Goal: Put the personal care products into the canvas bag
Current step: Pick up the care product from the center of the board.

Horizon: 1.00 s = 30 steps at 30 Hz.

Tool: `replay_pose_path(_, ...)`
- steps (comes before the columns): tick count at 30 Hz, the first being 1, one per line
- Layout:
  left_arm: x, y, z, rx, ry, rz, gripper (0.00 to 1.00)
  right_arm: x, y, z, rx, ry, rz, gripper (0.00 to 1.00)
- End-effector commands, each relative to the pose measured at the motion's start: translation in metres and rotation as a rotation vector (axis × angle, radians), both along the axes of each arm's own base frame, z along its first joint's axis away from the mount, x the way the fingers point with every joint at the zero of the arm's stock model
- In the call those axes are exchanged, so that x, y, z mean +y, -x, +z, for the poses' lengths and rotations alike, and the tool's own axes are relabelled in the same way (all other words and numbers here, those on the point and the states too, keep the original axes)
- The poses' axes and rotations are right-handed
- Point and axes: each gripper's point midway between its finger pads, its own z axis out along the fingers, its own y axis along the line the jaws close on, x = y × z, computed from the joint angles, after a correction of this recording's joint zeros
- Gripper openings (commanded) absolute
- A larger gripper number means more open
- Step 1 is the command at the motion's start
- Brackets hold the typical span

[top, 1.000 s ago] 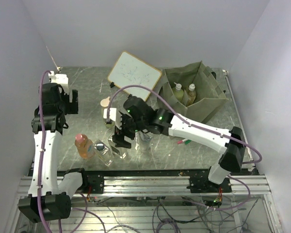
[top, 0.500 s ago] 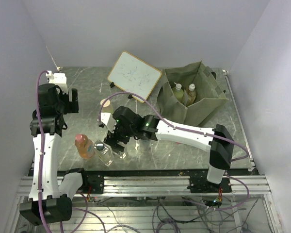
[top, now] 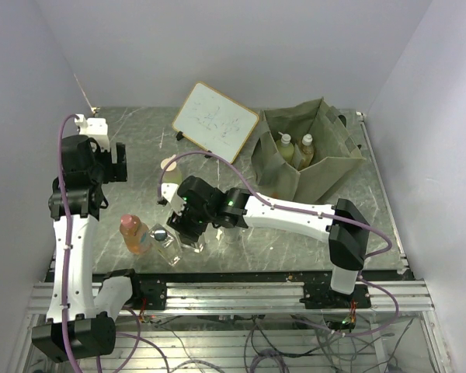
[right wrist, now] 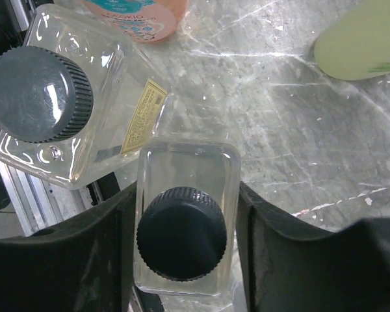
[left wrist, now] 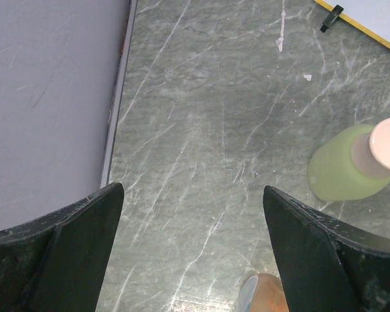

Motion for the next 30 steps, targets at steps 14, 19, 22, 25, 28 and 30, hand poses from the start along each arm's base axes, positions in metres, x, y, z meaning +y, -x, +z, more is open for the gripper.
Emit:
replay_pose_path(14,-0.002,-0.005,0.007,-0.071,-0.007,-0.033,0.99,0.016,-0.035,0.076,-0.180,-0.090,-0.006,0.00)
replay_pose_path(19,0.002,-0.005,0.010,-0.078,-0.013,-0.004,0.99,0.016,-0.045,0.108,-0.199,-0.151,-0.005,0.00)
replay_pose_path(22,0.001,-0.008,0.012,-0.085,-0.002,-0.008,0.99,0.015,-0.048,0.129,-0.215,-0.190,0.003,0.00)
replay_pose_path(25,-0.003,-0.012,0.013,-0.086,0.019,-0.023,0.99,0.015,-0.051,0.153,-0.246,-0.230,0.008,0.00)
replay_pose_path(28,-0.004,-0.015,0.016,-0.094,0.019,-0.032,0.99,0.012,-0.054,0.178,-0.277,-0.266,0.005,0.00)
replay_pose_path(30,-0.005,-0.017,0.018,-0.103,0.019,-0.042,0.99,0.009,-0.057,0.194,-0.301,-0.287,-0.004,0.00)
